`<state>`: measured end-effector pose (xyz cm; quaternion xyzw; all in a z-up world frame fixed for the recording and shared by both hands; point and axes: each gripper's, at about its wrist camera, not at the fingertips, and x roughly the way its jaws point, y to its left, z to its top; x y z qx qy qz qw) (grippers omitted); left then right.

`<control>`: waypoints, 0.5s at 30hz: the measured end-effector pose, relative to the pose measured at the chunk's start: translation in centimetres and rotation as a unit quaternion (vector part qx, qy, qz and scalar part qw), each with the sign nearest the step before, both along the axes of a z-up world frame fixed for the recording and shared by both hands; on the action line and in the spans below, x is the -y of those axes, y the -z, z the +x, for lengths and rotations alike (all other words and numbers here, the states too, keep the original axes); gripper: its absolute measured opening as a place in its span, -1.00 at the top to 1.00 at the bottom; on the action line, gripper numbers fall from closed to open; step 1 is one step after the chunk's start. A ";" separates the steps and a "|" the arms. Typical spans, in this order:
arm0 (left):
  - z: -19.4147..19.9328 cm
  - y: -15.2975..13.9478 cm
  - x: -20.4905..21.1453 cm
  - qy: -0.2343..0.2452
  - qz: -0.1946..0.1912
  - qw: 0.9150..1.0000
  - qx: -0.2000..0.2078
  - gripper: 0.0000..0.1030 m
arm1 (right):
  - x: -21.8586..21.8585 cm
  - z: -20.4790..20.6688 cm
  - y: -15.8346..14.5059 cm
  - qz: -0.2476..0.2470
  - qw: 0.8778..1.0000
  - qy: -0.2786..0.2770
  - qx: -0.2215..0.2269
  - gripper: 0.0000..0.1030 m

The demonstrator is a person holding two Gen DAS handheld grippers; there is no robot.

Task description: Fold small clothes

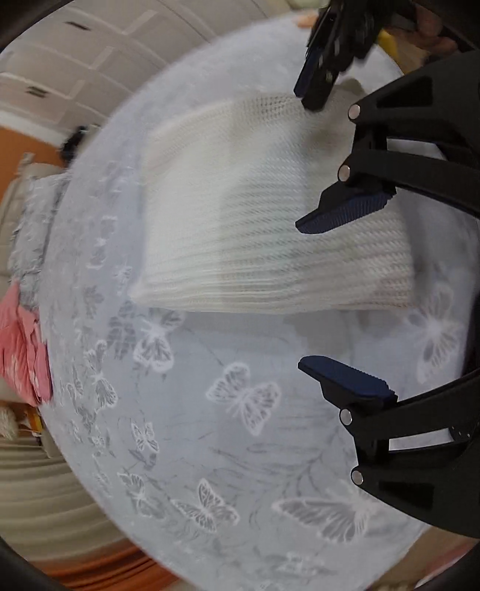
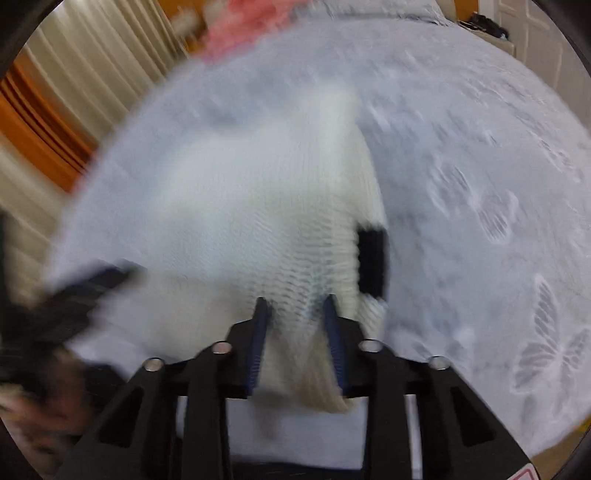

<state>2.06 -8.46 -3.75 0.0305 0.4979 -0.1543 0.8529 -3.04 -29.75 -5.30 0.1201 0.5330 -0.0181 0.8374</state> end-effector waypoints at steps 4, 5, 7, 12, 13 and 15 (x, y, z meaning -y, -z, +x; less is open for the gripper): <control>-0.6 0.9 0.0 0.010 0.033 0.999 0.000 -0.34 | 1.0 -1.4 -2.2 0.023 0.999 0.036 0.029 0.67; -0.8 1.1 -0.1 0.011 0.036 0.999 0.001 -0.37 | 0.7 -1.5 -2.8 0.027 0.998 0.034 0.038 0.67; -1.1 1.2 -0.4 0.009 0.040 0.999 0.004 -0.41 | 0.2 -1.2 -2.6 0.020 0.999 0.020 0.034 0.67; -1.1 1.5 -0.6 0.007 0.039 0.999 0.003 -0.42 | 2.2 -1.1 0.5 0.020 0.999 0.040 -0.014 0.69; -1.1 1.5 -0.8 0.005 0.037 0.999 0.003 -0.44 | 2.4 -1.5 -0.1 0.025 0.999 0.048 -0.003 0.69; -1.0 1.6 -1.1 -0.002 0.034 0.999 0.001 -0.46 | 2.5 -2.5 -1.3 0.032 0.997 0.058 0.027 0.69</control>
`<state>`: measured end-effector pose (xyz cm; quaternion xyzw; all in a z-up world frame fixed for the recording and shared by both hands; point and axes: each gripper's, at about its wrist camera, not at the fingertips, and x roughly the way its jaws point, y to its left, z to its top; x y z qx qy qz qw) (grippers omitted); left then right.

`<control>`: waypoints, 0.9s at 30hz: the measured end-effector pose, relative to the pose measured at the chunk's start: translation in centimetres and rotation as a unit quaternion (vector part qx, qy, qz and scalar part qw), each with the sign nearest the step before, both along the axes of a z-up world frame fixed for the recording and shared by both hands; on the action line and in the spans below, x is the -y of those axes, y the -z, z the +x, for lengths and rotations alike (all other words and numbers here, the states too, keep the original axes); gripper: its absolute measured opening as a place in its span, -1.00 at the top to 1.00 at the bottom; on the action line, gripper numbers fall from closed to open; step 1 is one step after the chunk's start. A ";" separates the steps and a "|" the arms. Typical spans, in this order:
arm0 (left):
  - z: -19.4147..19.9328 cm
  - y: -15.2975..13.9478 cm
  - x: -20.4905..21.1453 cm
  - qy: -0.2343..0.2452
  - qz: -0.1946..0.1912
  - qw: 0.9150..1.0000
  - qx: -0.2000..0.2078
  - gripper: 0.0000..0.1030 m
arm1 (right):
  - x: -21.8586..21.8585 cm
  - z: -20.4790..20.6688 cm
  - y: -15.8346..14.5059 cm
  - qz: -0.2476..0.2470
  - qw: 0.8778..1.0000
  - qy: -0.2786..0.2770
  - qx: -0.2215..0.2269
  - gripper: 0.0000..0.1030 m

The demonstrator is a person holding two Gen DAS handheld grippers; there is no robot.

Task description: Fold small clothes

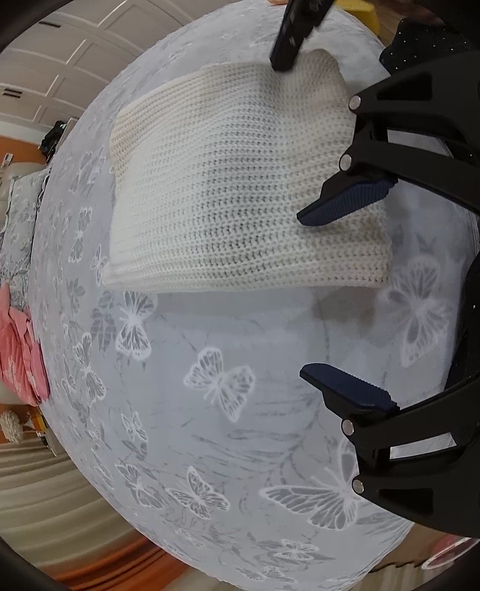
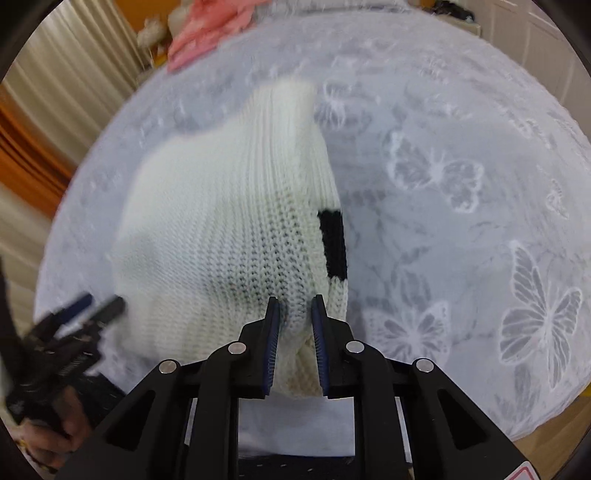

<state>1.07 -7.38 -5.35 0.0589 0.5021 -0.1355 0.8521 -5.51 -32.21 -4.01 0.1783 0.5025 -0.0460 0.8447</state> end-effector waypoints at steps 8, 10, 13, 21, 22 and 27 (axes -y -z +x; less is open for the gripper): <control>-0.4 -0.3 -0.2 -0.009 0.004 1.000 0.022 -0.47 | -1.4 -2.6 -1.5 -0.033 0.997 0.024 0.072 0.61; -0.4 -0.4 -0.2 -0.010 0.006 1.000 0.027 -0.48 | -1.3 -2.3 -1.5 -0.026 0.996 0.026 0.076 0.61; -0.4 -0.6 -0.3 -0.011 -0.001 1.000 0.027 -0.48 | -1.4 -2.0 -1.5 -0.018 0.998 0.020 0.064 0.56; -0.3 -0.3 0.0 0.016 -0.040 0.999 0.004 -0.67 | 0.1 1.2 2.7 0.057 0.998 -0.002 -0.038 0.70; -0.3 -0.3 0.1 0.019 -0.037 0.999 0.002 -0.53 | 0.1 1.1 1.9 0.055 0.998 -0.002 -0.025 0.71; -0.2 0.2 0.3 0.016 -0.025 1.000 -0.002 -0.52 | -0.3 1.3 3.7 0.003 0.997 -0.027 -0.076 0.68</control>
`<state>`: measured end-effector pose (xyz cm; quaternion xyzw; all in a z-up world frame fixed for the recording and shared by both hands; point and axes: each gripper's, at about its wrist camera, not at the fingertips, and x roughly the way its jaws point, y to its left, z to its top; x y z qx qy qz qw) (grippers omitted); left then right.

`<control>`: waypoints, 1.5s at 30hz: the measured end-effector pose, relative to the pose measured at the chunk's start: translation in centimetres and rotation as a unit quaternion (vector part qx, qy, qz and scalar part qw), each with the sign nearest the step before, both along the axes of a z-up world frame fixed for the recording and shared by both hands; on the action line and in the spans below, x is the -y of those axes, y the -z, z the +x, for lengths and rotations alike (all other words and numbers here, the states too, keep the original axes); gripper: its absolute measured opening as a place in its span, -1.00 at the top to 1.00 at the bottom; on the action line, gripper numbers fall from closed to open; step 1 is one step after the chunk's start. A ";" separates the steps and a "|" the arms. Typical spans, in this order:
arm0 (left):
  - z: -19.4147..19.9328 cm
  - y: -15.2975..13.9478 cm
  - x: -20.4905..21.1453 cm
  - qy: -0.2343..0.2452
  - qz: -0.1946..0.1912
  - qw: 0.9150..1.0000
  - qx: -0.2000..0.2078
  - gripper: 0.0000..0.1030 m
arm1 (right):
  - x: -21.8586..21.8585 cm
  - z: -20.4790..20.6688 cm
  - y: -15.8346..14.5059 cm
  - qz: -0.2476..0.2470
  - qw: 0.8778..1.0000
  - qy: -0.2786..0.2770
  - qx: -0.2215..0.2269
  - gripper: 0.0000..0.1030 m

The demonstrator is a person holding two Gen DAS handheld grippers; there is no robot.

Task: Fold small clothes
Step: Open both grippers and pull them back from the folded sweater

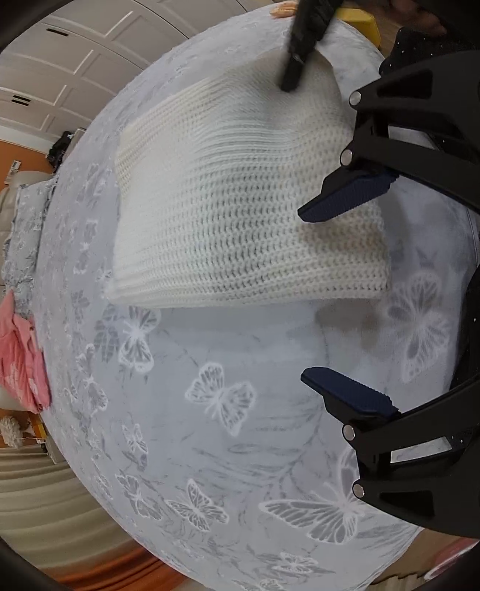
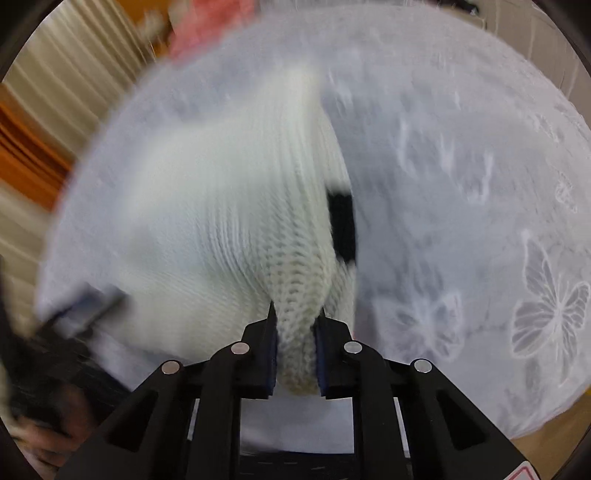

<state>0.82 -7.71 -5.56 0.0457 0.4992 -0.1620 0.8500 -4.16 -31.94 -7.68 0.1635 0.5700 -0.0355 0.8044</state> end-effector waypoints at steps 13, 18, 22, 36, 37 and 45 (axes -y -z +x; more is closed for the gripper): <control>-0.7 -0.5 0.5 -0.009 0.034 0.999 0.035 -0.73 | -1.3 -4.9 -5.4 -0.063 0.982 0.071 0.161 -0.27; -1.7 -1.5 0.9 -0.001 0.036 0.997 0.072 -0.79 | -1.8 -4.2 -4.9 -0.083 0.982 0.084 0.145 -0.41; -2.2 -2.4 1.1 -0.004 0.039 0.994 0.098 -0.85 | -1.0 -4.3 -4.5 -0.088 0.984 0.090 0.127 -0.44; -3.6 -4.5 -0.2 -0.046 0.017 0.988 0.144 -0.90 | -6.2 -4.6 -5.7 -0.226 0.962 0.035 0.150 -0.67; -3.7 -4.5 -0.2 -0.047 0.018 0.988 0.144 -0.90 | -6.3 -4.7 -5.7 -0.226 0.962 0.031 0.151 -0.67; -4.7 -5.0 -0.4 -0.049 0.025 0.986 0.155 -0.90 | -5.0 -5.0 -5.6 -0.195 0.969 0.047 0.148 -0.67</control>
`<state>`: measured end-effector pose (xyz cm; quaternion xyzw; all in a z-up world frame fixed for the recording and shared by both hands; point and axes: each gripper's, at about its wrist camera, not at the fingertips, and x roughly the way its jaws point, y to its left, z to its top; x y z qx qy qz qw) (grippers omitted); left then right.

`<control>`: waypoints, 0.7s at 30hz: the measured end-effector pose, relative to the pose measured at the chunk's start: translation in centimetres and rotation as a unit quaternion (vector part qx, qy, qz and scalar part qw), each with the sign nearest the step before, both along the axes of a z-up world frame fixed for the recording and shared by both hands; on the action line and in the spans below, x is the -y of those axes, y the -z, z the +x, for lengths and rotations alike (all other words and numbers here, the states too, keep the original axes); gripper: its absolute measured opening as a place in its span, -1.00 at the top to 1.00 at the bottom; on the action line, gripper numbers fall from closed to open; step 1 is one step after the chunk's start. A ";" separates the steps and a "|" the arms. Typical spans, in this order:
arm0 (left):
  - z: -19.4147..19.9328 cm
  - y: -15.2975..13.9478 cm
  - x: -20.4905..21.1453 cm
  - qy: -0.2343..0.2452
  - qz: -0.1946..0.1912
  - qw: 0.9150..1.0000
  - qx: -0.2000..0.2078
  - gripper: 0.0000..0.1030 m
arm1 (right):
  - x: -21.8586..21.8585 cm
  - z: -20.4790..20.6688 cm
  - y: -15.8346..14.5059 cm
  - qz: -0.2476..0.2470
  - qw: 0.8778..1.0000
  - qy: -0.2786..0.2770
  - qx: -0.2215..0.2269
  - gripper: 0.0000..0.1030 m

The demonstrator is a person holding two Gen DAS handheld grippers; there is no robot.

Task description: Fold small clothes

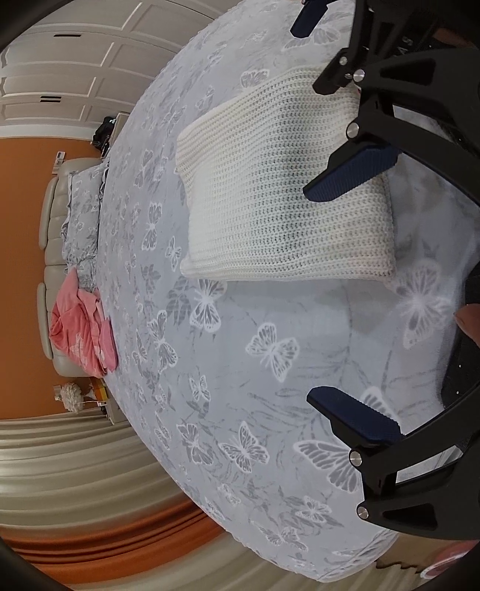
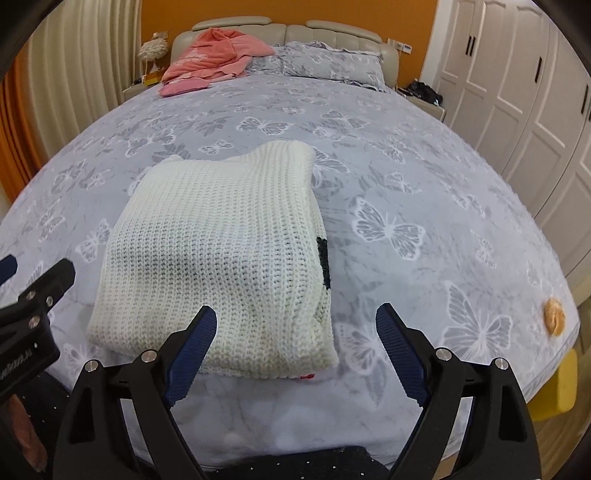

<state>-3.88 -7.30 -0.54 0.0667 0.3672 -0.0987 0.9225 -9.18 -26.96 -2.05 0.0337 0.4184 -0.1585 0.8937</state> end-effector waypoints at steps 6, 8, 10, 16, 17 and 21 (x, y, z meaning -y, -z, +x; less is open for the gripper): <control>-0.4 -0.2 -0.1 0.006 -0.001 1.000 -0.001 -0.90 | 0.2 -0.5 -0.2 0.010 1.000 0.006 0.008 -0.67; -0.5 -0.1 -0.1 0.005 -0.002 1.000 -0.004 -0.90 | 0.2 -0.5 -0.2 0.012 1.000 0.005 0.009 -0.67; -0.5 -0.1 -0.1 0.004 -0.003 1.000 -0.006 -0.90 | 0.3 -0.5 -0.2 0.013 1.000 0.006 0.010 -0.67; -0.8 0.0 0.1 0.008 0.006 1.000 -0.001 -0.90 | 0.4 -0.6 -0.2 0.014 1.000 0.004 0.008 -0.67; -0.8 0.0 0.1 0.008 0.007 1.000 -0.001 -0.90 | 0.4 -0.6 -0.2 0.014 1.000 0.005 0.008 -0.67; -0.4 0.1 -0.1 0.006 -0.004 1.000 -0.016 -0.90 | 1.5 0.5 0.1 0.060 0.998 -0.011 -0.014 -0.67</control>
